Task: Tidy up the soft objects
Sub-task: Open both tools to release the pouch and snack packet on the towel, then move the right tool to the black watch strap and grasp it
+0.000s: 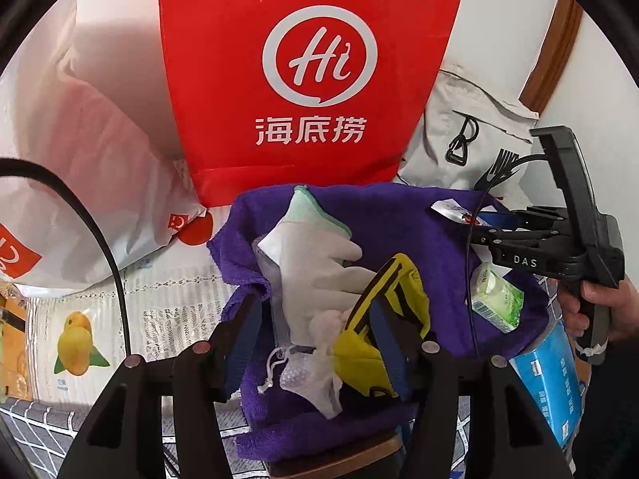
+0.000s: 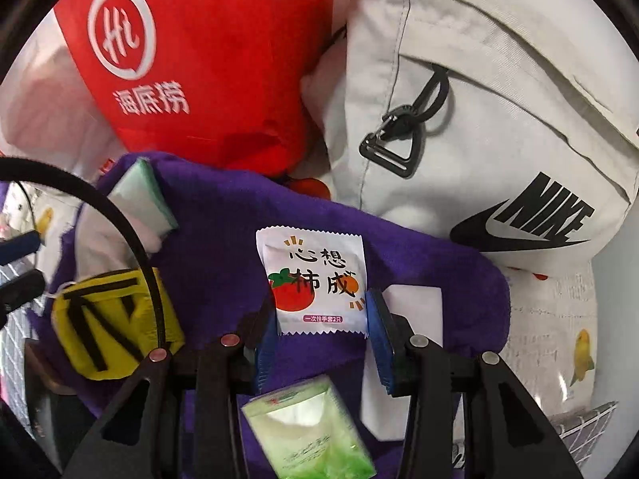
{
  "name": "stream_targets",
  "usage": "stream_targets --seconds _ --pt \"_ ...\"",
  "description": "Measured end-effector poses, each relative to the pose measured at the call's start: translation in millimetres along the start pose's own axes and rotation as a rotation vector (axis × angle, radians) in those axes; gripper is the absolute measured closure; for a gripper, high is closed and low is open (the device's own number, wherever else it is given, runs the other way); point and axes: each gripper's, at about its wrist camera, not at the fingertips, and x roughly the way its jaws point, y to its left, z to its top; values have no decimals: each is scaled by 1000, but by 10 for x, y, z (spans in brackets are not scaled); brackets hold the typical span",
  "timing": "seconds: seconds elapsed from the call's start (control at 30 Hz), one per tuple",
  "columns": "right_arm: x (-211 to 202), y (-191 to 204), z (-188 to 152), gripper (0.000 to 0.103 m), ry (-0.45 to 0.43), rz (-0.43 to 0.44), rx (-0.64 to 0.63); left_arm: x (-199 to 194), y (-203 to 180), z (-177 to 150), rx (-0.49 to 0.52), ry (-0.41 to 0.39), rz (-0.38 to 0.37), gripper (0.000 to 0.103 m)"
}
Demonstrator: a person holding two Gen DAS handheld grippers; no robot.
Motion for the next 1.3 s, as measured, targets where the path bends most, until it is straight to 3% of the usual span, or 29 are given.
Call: stream_targets --seconds 0.27,0.4,0.73,1.0,1.17,1.23,1.3 --pt "82 95 63 58 0 -31 -37 1 8 4 -6 4 -5 46" --pt "65 157 49 34 0 -14 -64 -7 16 6 -6 5 -2 46" --pt "-465 164 -250 32 -34 43 -53 -274 -30 1 7 -35 7 44" --pt "-1291 437 -1054 32 -119 151 -64 -684 -174 -88 40 -63 29 41" --pt "-1482 746 -1701 35 -113 215 -97 -980 -252 -287 42 -94 35 38" --pt "-1512 861 -1976 39 -87 247 -102 -1048 -292 -400 41 -96 30 38" --pt "-1438 990 -2202 51 -55 263 -120 -1092 -329 -517 40 -93 23 38"
